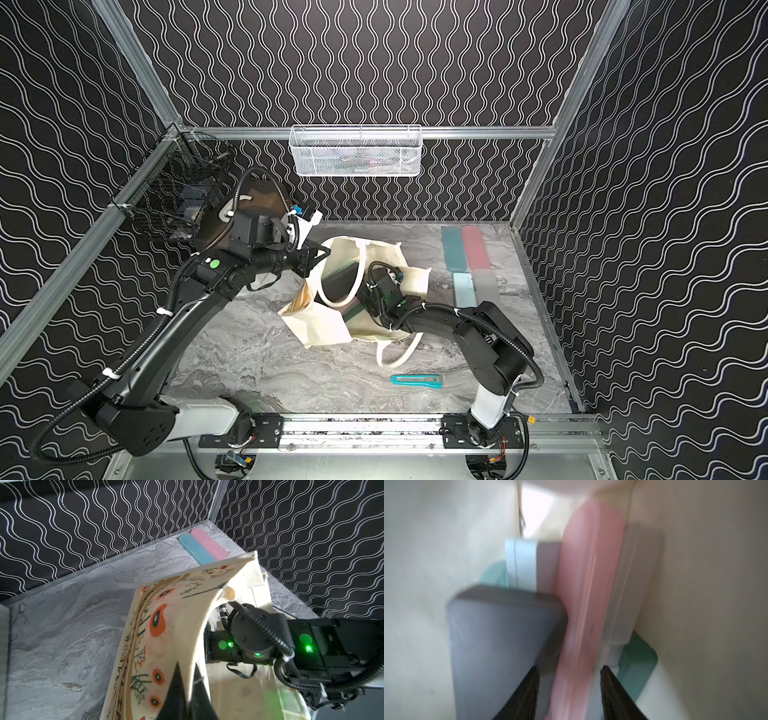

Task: Take out the pencil case from the canvas bag
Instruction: Pick up the pencil case from the canvas bag.

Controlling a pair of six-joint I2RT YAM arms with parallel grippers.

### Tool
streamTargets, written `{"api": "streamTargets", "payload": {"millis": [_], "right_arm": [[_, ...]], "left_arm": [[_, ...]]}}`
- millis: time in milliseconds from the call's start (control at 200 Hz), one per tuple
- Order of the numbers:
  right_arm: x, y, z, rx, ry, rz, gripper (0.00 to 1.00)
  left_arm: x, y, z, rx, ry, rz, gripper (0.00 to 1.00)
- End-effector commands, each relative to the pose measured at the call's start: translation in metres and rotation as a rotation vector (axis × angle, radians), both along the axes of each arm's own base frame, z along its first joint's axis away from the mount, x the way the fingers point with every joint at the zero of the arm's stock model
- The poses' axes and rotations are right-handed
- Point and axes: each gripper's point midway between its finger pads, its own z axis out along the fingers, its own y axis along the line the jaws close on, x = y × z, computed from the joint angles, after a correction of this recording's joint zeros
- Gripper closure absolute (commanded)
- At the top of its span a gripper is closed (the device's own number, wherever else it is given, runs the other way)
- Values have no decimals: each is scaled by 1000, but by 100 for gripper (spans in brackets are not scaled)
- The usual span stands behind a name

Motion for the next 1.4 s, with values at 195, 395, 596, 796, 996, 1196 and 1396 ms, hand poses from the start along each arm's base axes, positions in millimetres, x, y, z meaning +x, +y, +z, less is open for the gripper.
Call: {"api": "streamTargets", "payload": {"millis": [195,395,596,796,996,1196,1396], "right_arm": [[-14,22,-21,7,9,32,50],[-12,5,-16,40,12,-32,50],[-3,-15,5,93,-15,-101,51],[-1,-20,33,126,-65,-106,51],[2,-17,45,176,-68,-108,48],[8,-16,54,208,-79,-122,36],[13,-20,55,224,-77,-152,18]], "left_arm": [[21,-30,51,-100,-204,-133,100],[-12,-25,45,-155,-231,-164,100],[-28,-20,27,-151,-187,-174,100],[-30,-19,16,-145,-169,-168,100],[-30,-20,14,-149,-160,-172,100],[-32,-20,12,-149,-152,-183,100],[-34,-21,13,-155,-148,-193,100]]}}
